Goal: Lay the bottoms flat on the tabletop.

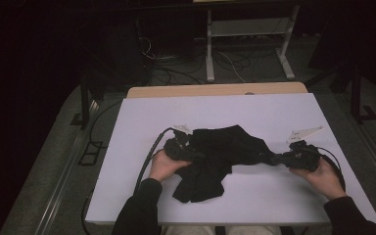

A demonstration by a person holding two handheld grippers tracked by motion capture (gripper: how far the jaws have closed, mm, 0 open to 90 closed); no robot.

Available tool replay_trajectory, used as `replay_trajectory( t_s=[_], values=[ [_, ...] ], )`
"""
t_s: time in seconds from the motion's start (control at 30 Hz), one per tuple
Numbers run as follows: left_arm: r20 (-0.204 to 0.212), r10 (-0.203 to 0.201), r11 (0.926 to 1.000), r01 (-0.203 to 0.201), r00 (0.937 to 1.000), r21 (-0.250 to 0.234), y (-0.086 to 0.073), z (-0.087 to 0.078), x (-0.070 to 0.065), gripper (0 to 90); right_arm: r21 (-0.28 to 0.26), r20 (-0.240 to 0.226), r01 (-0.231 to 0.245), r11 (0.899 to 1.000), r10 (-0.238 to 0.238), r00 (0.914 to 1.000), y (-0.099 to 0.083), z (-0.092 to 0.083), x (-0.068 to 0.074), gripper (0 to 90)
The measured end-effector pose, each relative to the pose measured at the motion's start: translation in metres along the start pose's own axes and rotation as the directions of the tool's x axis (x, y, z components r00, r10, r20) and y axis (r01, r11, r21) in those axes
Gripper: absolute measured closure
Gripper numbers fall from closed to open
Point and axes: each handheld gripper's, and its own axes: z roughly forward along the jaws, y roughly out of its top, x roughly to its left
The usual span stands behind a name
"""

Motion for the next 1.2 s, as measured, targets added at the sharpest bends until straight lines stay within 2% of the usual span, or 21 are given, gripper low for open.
replay_trajectory(
  t_s=[0.07,0.1,0.17,0.23,0.4,0.47,0.53,0.6,0.63,0.77,0.8,0.87,0.93,1.0,1.03,1.1,1.2],
  values=[
    [-0.001,0.044,0.9985,-0.044,0.9990,0.031,0.003,0.007,-0.012,84.4,-0.009,0.022,-0.033,0.999,0.033,0.9992,-0.003,-0.002,-0.007,85.9],
    [0.008,0.060,0.9974,-0.061,0.9982,0.040,0.005,0.010,-0.017,85.4,-0.012,0.034,-0.049,0.999,0.049,0.9982,-0.004,-0.003,-0.009,85.9],
    [0.041,0.083,0.9951,-0.085,0.9957,0.050,0.009,0.014,-0.029,86.0,-0.018,0.063,-0.073,0.997,0.074,0.9953,-0.007,-0.005,-0.014,85.9],
    [0.092,0.108,0.9911,-0.115,0.9898,0.068,0.012,0.020,-0.040,86.1,-0.038,0.092,-0.105,0.994,0.108,0.9899,-0.009,-0.008,-0.019,85.9],
    [0.182,0.170,0.9691,-0.198,0.9683,0.147,0.016,0.041,-0.070,85.9,-0.104,0.146,-0.181,0.978,0.195,0.9699,-0.013,-0.017,-0.032,85.9],
    [0.214,0.195,0.9563,-0.234,0.9572,0.175,0.018,0.049,-0.080,85.5,-0.127,0.155,-0.212,0.969,0.230,0.9606,-0.014,-0.018,-0.037,85.9],
    [0.219,0.209,0.9456,-0.254,0.9530,0.203,0.020,0.055,-0.087,83.0,-0.143,0.158,-0.238,0.961,0.259,0.9527,-0.016,-0.017,-0.043,85.9],
    [0.209,0.214,0.9453,-0.257,0.9541,0.201,0.023,0.056,-0.089,73.7,-0.158,0.147,-0.261,0.952,0.284,0.9475,-0.018,-0.017,-0.048,85.9],
    [0.206,0.209,0.9515,-0.247,0.9559,0.183,0.025,0.054,-0.088,69.4,-0.164,0.142,-0.268,0.949,0.292,0.9460,-0.019,-0.017,-0.049,85.9],
    [0.132,0.173,0.9808,-0.183,0.9760,0.068,0.034,0.031,-0.073,51.2,-0.171,0.133,-0.279,0.945,0.302,0.9439,-0.022,-0.018,-0.052,85.8],
    [0.108,0.156,0.9867,-0.160,0.9819,0.031,0.037,0.024,-0.067,46.3,-0.173,0.130,-0.282,0.944,0.306,0.9431,-0.022,-0.018,-0.052,85.9],
    [0.075,0.118,0.9927,-0.116,0.9901,-0.034,0.043,0.008,-0.054,39.1,-0.182,0.127,-0.284,0.942,0.308,0.9428,-0.022,-0.019,-0.052,85.9],
    [0.029,0.084,0.9937,-0.082,0.9960,-0.077,0.049,-0.005,-0.041,29.4,-0.188,0.124,-0.283,0.941,0.308,0.9431,-0.021,-0.019,-0.052,85.9],
    [-0.041,0.074,0.9895,-0.078,0.9964,-0.121,0.055,-0.016,-0.029,25.1,-0.192,0.123,-0.279,0.941,0.305,0.9444,-0.021,-0.019,-0.051,85.9],
    [-0.061,0.065,0.9872,-0.073,0.9960,-0.142,0.057,-0.020,-0.023,21.6,-0.194,0.121,-0.278,0.941,0.304,0.9449,-0.020,-0.019,-0.051,85.9],
    [-0.082,0.027,0.9859,-0.040,0.9963,-0.162,0.063,-0.024,-0.010,14.9,-0.200,0.116,-0.280,0.939,0.307,0.9446,-0.020,-0.019,-0.050,85.9],
    [-0.096,0.007,0.9845,-0.024,0.9954,-0.174,0.071,-0.022,0.007,13.4,-0.207,0.109,-0.285,0.936,0.311,0.9441,-0.020,-0.020,-0.050,85.8]
  ],
)
